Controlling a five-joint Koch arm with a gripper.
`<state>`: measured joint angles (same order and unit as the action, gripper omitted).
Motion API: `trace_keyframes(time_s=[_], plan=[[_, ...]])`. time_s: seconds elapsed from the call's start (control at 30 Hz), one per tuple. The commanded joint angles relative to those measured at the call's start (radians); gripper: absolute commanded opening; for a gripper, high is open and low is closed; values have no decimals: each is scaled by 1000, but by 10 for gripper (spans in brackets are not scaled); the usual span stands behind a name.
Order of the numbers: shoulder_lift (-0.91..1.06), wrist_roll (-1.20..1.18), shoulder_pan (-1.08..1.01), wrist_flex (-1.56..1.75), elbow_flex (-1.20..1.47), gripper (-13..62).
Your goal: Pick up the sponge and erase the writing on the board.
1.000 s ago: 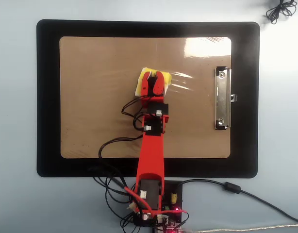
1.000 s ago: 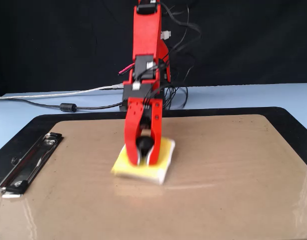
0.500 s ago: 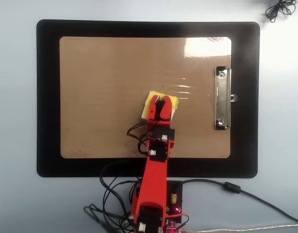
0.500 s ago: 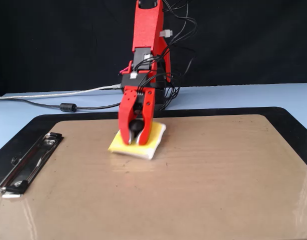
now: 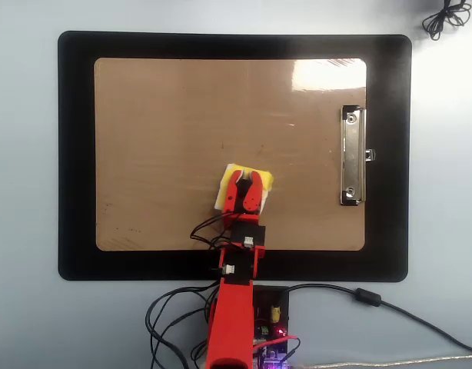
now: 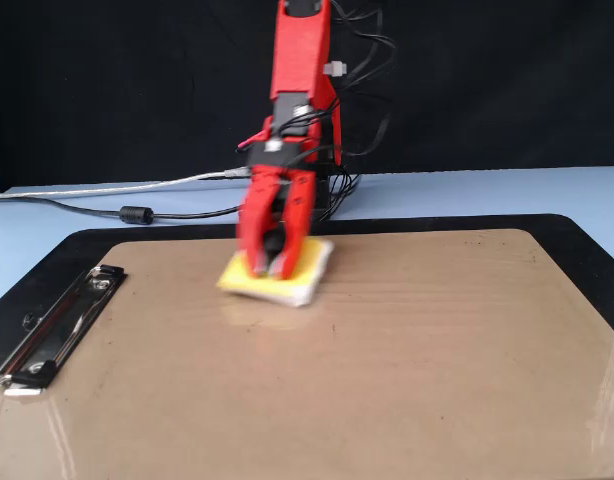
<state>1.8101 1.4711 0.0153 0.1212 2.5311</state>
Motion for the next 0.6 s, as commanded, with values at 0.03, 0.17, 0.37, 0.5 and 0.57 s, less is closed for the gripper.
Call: trace_keyframes(time_s=[0.03,0.17,0.37,0.5,0.57], plan=[[-74,114,54,-12,-101,-80],[-403,118,67,-8,-408,-80],[-388,120,97,-6,-362,-80],[-51,124,97,-5,-23,-80],[51,118,92,-5,49,-80]])
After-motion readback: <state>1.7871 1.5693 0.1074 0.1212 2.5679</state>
